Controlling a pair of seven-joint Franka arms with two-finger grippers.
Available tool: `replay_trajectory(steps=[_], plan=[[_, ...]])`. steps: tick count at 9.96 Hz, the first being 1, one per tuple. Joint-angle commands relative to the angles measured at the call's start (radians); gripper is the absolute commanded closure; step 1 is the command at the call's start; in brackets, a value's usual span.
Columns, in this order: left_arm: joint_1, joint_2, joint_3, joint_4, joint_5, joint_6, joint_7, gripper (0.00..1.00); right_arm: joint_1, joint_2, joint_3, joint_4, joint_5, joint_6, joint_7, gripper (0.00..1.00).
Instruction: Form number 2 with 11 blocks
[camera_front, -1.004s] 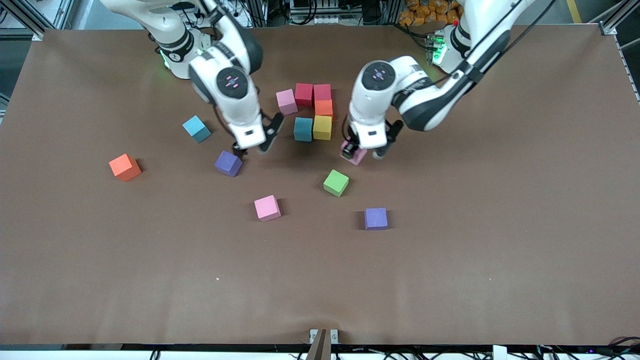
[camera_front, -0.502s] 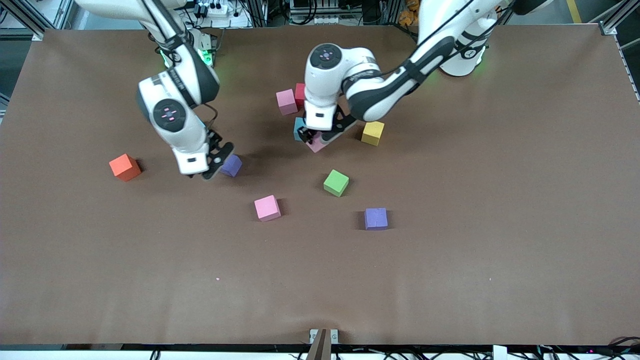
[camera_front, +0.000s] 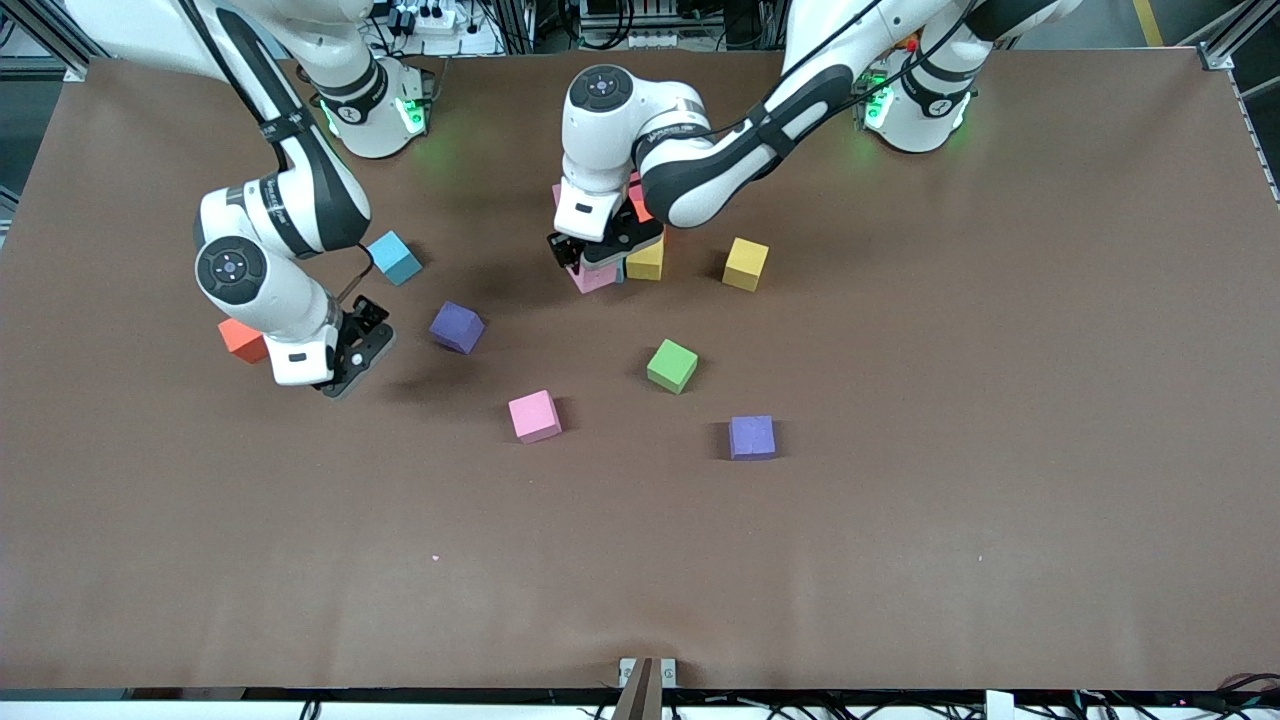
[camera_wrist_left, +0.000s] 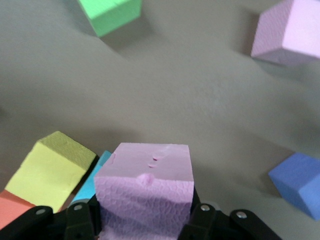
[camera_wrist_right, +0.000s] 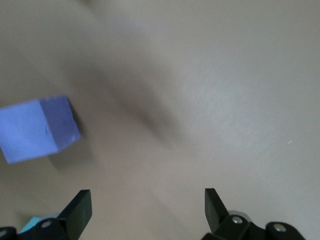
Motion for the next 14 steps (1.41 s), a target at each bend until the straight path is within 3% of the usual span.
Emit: replay_trajectory(steps=[1,4,6,9,14], plan=[[-0.117,0.049,0.090,0.096,0.014,-0.019,0.062,0.82,0.040,0.070,0.011,0.116,0.008,-0.031,0.165,0.00],[-0.153,0.067,0.105,0.120,0.002,-0.019,0.157,0.82,0.075,0.168,0.012,0.291,0.039,-0.190,0.325,0.00],[-0.176,0.089,0.106,0.120,-0.013,-0.019,0.209,0.82,0.072,0.227,0.009,0.328,0.113,-0.155,0.324,0.00],[-0.199,0.096,0.106,0.120,-0.013,-0.019,0.216,0.82,0.124,0.272,0.009,0.356,0.118,-0.111,0.478,0.00],[-0.243,0.121,0.106,0.116,-0.012,-0.019,0.216,0.82,0.204,0.407,0.009,0.526,0.113,-0.108,0.636,0.00]])
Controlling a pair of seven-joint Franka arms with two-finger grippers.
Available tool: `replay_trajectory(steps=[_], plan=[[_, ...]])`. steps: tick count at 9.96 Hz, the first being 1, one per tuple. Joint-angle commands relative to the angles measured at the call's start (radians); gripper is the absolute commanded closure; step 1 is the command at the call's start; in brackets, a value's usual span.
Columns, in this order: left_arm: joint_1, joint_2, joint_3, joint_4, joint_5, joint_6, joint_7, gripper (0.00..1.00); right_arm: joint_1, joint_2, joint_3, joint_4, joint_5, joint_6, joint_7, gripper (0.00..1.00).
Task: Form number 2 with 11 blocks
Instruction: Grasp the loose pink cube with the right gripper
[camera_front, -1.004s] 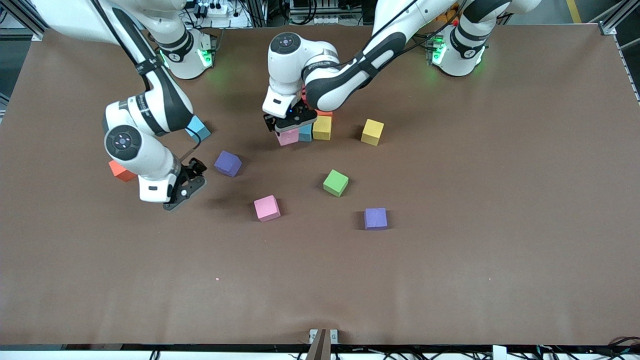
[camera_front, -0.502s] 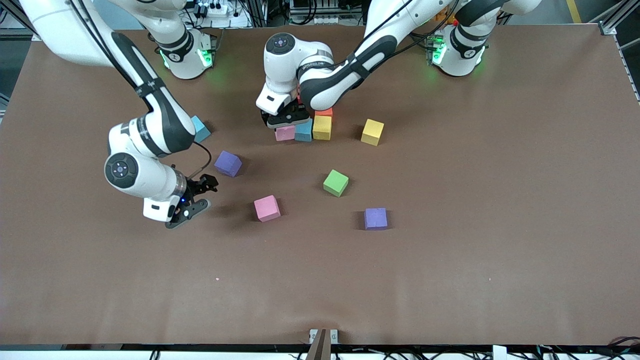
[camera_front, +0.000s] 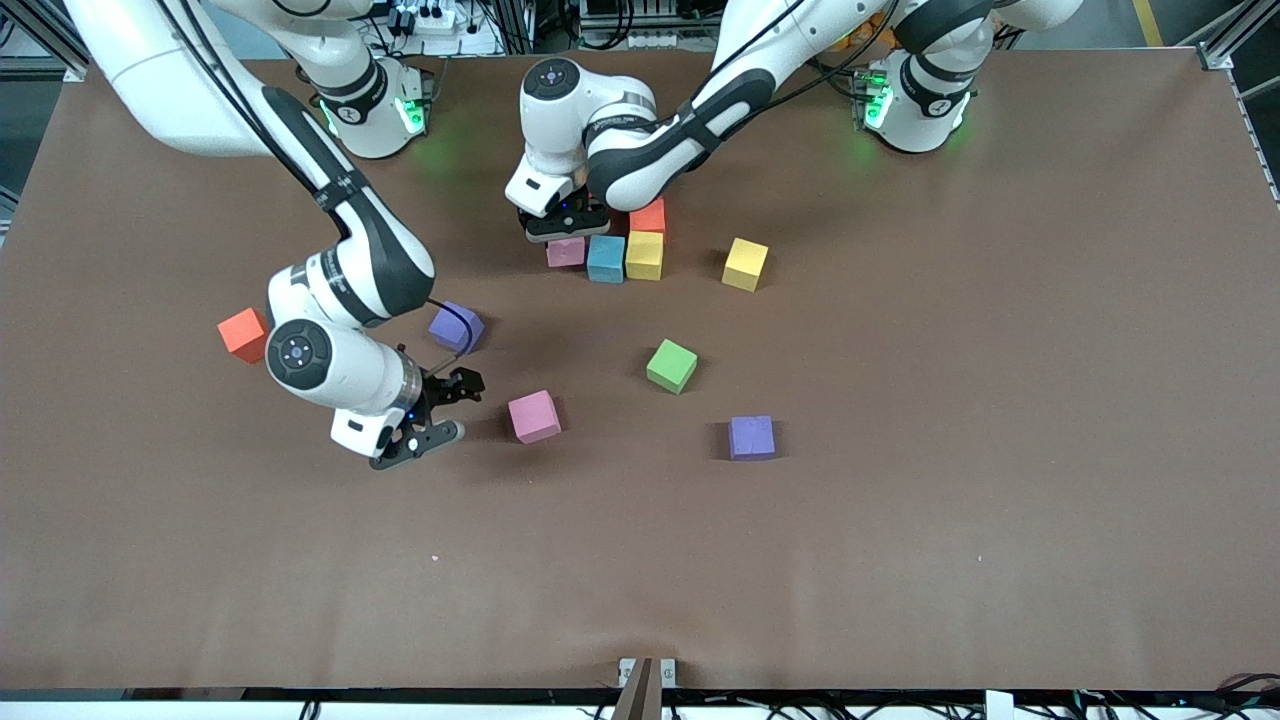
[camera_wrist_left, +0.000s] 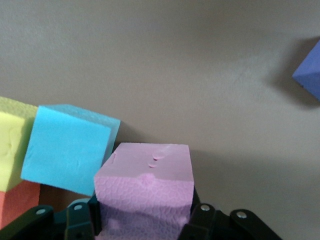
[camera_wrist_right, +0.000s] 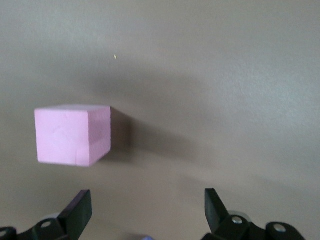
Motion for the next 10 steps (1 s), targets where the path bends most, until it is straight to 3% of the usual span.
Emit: replay_trajectory(steps=[1,3,10], plan=[[-0.024,0.009,0.008,0.022,-0.012,-0.017,0.027,0.82,0.048,0.071,0.002,0.091,0.004,-0.009,0.093,0.00],[-0.045,0.018,0.008,0.014,-0.018,-0.017,0.023,0.82,0.059,0.107,0.002,0.141,0.007,-0.011,0.123,0.00],[-0.059,0.033,0.010,0.017,-0.037,-0.059,0.028,0.81,0.156,0.161,-0.003,0.162,0.003,0.050,0.232,0.00]])
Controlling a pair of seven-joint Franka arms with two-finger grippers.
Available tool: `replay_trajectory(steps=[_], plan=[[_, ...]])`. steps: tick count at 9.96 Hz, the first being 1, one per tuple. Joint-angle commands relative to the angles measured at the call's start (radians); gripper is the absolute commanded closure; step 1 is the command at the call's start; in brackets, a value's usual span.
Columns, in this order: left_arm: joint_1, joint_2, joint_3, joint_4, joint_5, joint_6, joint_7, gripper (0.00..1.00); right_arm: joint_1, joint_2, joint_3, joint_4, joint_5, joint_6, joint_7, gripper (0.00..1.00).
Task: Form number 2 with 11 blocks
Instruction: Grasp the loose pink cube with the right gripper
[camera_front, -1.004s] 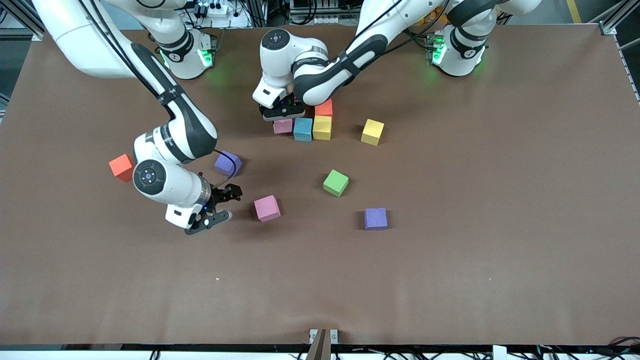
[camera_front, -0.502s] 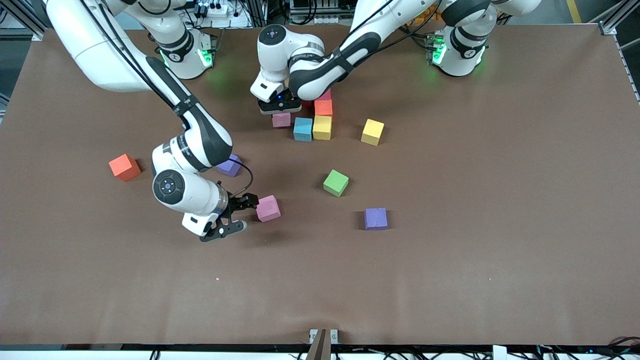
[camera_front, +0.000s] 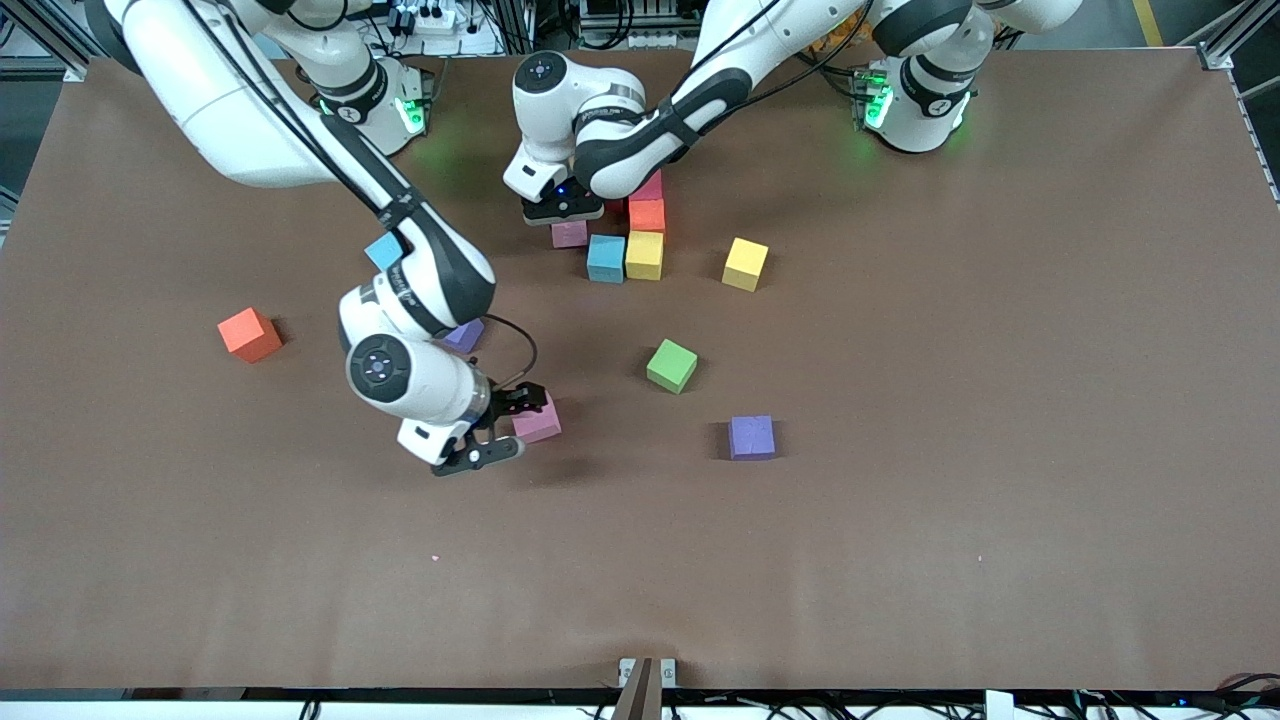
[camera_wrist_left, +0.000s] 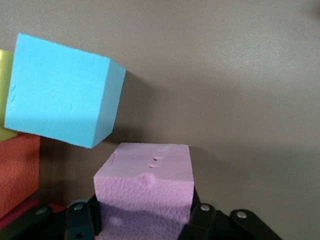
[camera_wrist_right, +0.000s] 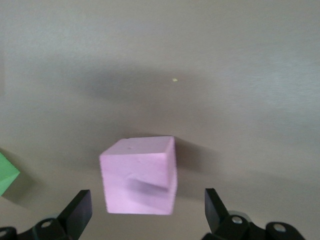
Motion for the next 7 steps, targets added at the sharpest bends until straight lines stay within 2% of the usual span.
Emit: replay_trajectory(steps=[1,3,7], plan=[[0.006,-0.003,0.025,0.022,-0.030,-0.020,0.049,0.82,0.029,0.049,-0.008,0.038,-0.003,0.034,0.021,0.00],[0.007,0.003,0.047,0.033,-0.030,-0.020,0.086,0.81,0.031,0.070,-0.029,0.038,-0.009,0.062,0.009,0.00],[-0.009,0.023,0.048,0.059,-0.053,-0.020,0.098,0.81,0.037,0.095,-0.032,0.036,-0.002,0.125,0.010,0.00]])
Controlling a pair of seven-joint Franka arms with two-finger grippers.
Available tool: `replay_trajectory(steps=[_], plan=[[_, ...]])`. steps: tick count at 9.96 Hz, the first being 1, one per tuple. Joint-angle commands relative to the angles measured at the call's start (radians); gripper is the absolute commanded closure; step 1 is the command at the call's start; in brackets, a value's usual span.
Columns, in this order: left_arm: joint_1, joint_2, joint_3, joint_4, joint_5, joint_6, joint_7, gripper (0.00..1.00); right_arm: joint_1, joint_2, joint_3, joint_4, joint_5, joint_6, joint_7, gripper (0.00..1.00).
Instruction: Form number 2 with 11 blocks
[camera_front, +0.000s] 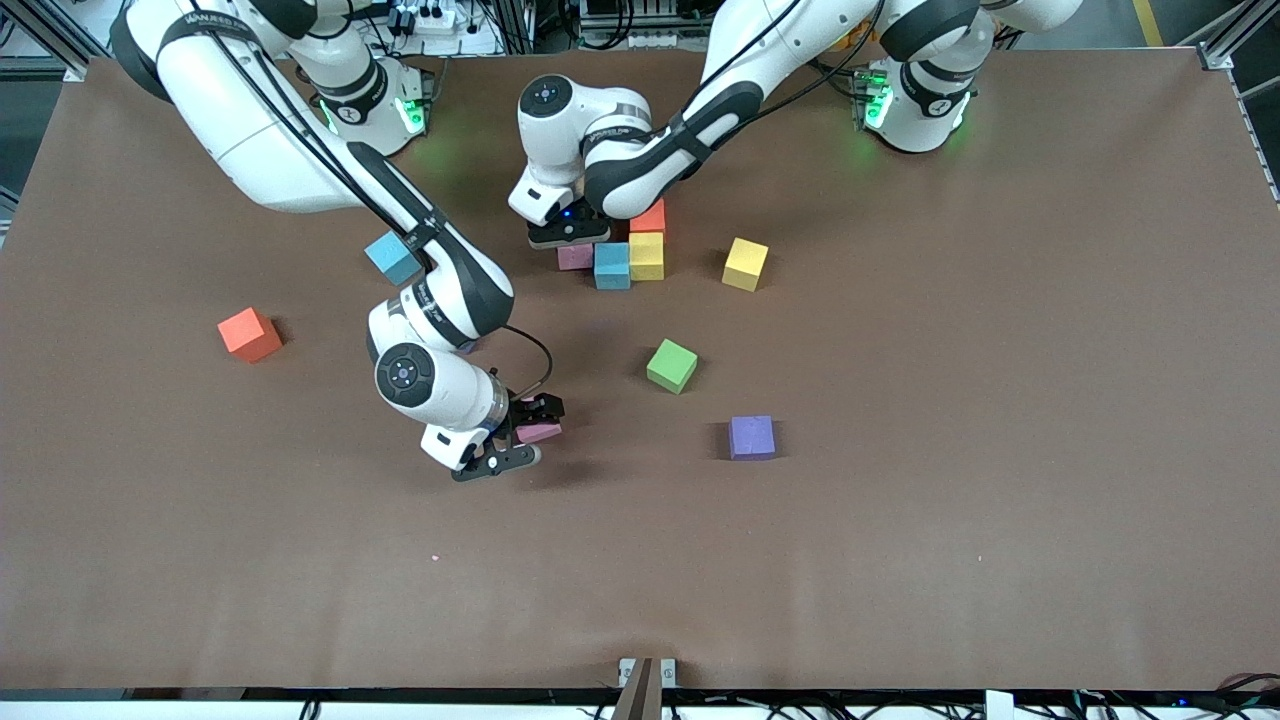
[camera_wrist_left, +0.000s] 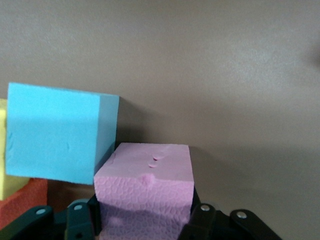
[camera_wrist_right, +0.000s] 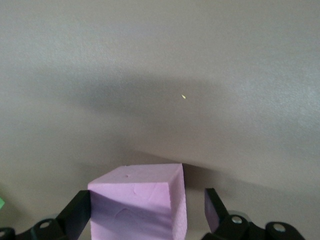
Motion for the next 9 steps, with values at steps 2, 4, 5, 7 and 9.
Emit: replay_trajectory(steps=[2,4,5,7,9], plan=[[-0.021,0.024,0.006,0.066,-0.100,-0.016,-0.023,0.81,0.012,0.023,-0.006,0.031,0.002,0.003,0.009,0.00],[-0.019,0.046,0.006,0.117,-0.108,-0.016,-0.144,0.81,0.012,0.023,-0.006,0.026,0.001,-0.003,0.008,0.00],[-0.022,0.049,0.015,0.124,-0.108,-0.013,-0.240,0.81,0.012,0.022,-0.006,0.023,0.001,-0.008,0.009,0.00],[-0.077,0.047,0.079,0.138,-0.108,-0.009,-0.442,0.81,0.017,0.022,-0.006,0.014,0.001,-0.013,0.014,0.00],[-0.110,0.047,0.124,0.141,-0.113,-0.007,-0.630,0.81,0.013,0.022,-0.008,-0.006,-0.001,-0.010,0.017,0.00]])
